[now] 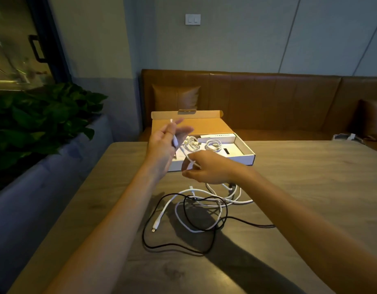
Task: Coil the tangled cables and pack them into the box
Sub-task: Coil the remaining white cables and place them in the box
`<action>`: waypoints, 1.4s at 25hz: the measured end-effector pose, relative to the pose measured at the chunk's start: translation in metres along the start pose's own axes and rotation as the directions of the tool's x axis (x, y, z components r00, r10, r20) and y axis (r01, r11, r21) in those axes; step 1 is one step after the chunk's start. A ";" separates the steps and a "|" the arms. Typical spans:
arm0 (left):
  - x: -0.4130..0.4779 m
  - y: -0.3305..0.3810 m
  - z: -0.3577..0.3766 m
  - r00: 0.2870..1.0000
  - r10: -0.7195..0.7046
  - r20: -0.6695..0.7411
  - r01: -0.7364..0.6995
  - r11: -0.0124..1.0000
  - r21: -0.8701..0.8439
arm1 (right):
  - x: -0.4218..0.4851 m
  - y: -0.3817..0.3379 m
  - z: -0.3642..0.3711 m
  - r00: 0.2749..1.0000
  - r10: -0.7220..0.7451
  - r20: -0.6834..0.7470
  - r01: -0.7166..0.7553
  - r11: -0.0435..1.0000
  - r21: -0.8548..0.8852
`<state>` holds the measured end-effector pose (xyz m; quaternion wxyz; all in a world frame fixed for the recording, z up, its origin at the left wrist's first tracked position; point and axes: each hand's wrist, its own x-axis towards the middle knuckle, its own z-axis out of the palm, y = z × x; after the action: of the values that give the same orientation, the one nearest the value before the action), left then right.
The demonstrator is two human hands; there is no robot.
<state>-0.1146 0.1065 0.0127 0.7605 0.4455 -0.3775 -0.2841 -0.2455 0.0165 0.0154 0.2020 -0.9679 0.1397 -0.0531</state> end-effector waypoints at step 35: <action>0.022 -0.034 -0.003 0.998 -0.059 0.007 0.059 0.998 -0.005 | 0.016 0.037 0.021 0.987 0.102 -0.120 -0.049 0.923 0.382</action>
<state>-0.1032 0.0755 -0.0116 0.7516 0.4536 -0.3661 -0.3088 -0.2364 -0.0124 -0.0179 0.3764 -0.8987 0.1777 -0.1379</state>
